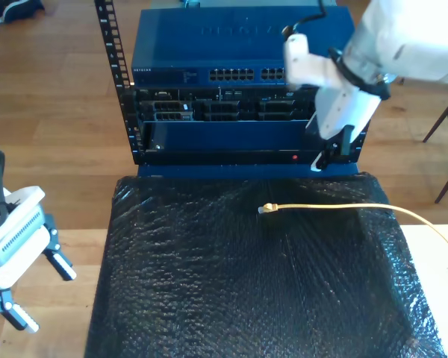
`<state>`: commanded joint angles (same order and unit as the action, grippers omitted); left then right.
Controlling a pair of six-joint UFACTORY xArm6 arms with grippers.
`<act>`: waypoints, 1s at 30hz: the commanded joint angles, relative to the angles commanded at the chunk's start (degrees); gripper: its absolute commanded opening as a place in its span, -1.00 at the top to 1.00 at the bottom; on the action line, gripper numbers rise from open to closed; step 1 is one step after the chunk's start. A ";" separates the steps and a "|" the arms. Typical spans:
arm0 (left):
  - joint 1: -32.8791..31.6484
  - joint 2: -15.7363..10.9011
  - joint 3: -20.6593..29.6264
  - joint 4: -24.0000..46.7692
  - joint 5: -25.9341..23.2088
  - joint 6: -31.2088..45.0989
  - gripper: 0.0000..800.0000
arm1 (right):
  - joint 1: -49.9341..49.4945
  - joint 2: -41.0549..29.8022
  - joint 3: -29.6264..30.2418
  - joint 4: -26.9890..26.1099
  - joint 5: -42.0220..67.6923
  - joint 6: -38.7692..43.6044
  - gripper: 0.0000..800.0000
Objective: Grab the cable and plug it in
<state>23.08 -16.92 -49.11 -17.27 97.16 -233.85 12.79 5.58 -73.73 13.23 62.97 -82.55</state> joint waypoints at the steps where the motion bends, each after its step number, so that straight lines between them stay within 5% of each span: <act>1: -0.09 0.09 0.00 0.00 -0.09 -0.18 -1.00 | 0.09 0.26 0.09 0.00 -0.35 0.09 -0.96; 13: -1.93 0.62 0.09 0.00 -1.67 -3.08 -1.00 | 3.60 3.52 1.41 -1.32 -5.10 0.62 -0.97; 23: -3.78 0.70 0.18 -0.09 -2.20 -4.66 -1.00 | 8.00 5.71 1.41 -14.07 -5.71 9.49 -0.97; 30: -4.40 0.70 1.32 -0.62 -4.04 -5.89 -1.00 | 10.37 7.82 1.23 -16.09 -6.77 11.87 -0.97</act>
<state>18.68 -16.22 -47.79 -17.89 93.12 -239.74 23.16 13.41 -72.49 -2.86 56.20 -70.68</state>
